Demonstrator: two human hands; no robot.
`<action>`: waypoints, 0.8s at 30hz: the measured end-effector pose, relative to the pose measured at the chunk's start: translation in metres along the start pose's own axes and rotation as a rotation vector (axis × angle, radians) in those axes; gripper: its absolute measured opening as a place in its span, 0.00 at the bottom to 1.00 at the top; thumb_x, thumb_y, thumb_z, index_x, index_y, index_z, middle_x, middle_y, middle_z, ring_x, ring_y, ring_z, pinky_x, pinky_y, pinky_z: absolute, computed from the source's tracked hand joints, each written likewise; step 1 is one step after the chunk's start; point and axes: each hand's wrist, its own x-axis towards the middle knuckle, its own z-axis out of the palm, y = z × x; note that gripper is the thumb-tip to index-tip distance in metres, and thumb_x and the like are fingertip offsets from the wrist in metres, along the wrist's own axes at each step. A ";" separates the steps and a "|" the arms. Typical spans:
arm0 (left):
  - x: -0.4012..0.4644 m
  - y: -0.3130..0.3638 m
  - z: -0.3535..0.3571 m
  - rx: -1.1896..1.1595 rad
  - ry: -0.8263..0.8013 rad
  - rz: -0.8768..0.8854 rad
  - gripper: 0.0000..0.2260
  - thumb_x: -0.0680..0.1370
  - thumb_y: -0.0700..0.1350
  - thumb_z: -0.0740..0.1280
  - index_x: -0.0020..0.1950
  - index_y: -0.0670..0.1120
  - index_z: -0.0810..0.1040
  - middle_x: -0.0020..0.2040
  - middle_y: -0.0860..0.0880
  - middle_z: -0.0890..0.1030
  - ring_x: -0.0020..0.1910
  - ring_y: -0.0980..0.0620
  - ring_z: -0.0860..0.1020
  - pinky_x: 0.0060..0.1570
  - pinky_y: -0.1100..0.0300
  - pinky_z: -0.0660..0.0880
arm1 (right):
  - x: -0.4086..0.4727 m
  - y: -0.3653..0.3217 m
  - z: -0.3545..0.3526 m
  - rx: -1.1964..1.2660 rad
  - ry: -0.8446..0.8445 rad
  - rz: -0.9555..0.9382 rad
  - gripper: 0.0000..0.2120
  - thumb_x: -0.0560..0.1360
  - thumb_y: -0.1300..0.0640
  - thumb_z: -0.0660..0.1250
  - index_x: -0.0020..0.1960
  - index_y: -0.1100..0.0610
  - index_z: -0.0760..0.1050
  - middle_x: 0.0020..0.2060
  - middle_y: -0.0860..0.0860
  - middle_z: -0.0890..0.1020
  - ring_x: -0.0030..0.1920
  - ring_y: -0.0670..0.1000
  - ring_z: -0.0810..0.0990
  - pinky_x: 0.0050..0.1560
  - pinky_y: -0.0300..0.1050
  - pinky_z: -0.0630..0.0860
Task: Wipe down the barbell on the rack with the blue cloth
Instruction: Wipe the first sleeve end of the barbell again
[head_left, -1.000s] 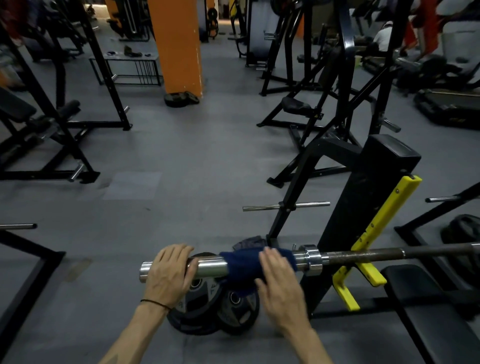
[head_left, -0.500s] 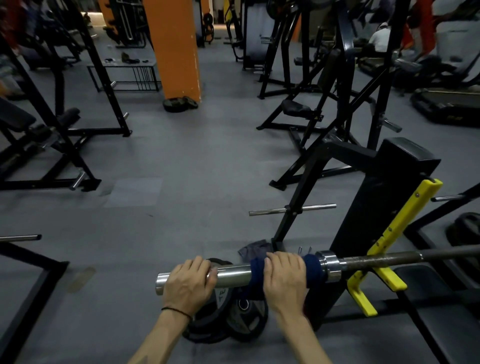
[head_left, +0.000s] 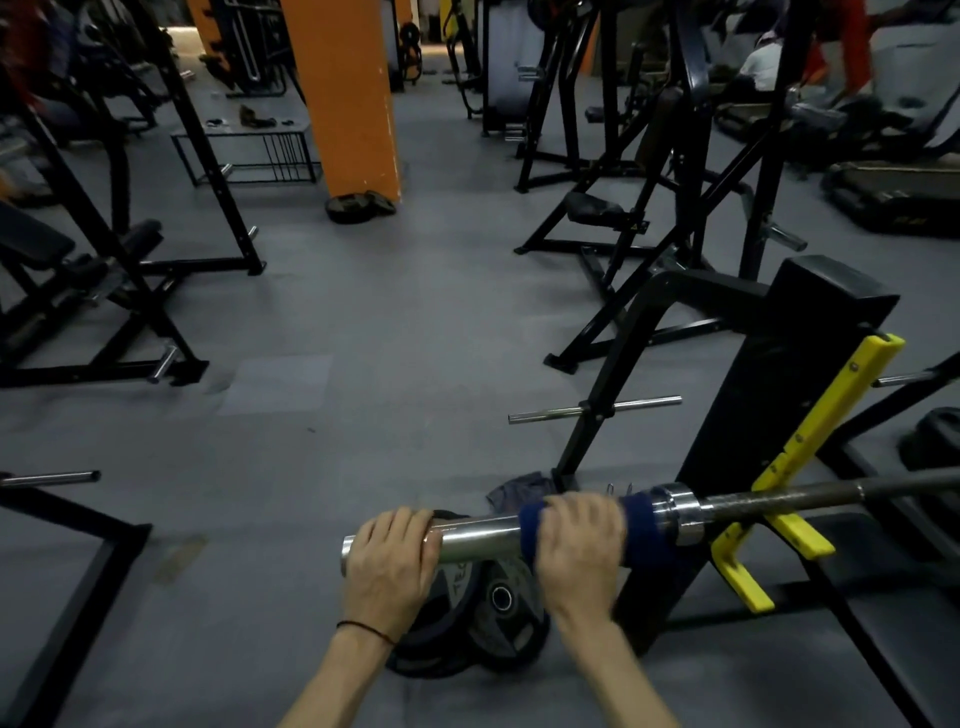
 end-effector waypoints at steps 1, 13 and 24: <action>0.000 0.002 0.002 -0.001 0.015 -0.027 0.15 0.82 0.50 0.59 0.52 0.44 0.82 0.45 0.48 0.80 0.42 0.46 0.78 0.46 0.51 0.73 | -0.011 -0.023 0.008 0.026 -0.048 -0.099 0.16 0.83 0.51 0.54 0.58 0.54 0.79 0.53 0.52 0.80 0.57 0.57 0.77 0.71 0.59 0.65; -0.015 0.002 0.000 0.041 -0.012 -0.065 0.17 0.81 0.51 0.58 0.58 0.42 0.81 0.49 0.45 0.79 0.47 0.42 0.77 0.57 0.45 0.72 | -0.001 0.019 0.001 0.044 -0.003 0.033 0.18 0.81 0.49 0.57 0.60 0.56 0.81 0.57 0.54 0.80 0.63 0.60 0.75 0.75 0.63 0.59; -0.017 -0.010 0.002 -0.006 0.026 0.052 0.19 0.82 0.51 0.60 0.63 0.41 0.81 0.53 0.45 0.81 0.50 0.43 0.79 0.63 0.46 0.73 | 0.009 0.073 -0.025 -0.023 -0.046 -0.052 0.26 0.85 0.45 0.50 0.62 0.59 0.80 0.59 0.57 0.81 0.64 0.61 0.76 0.72 0.62 0.65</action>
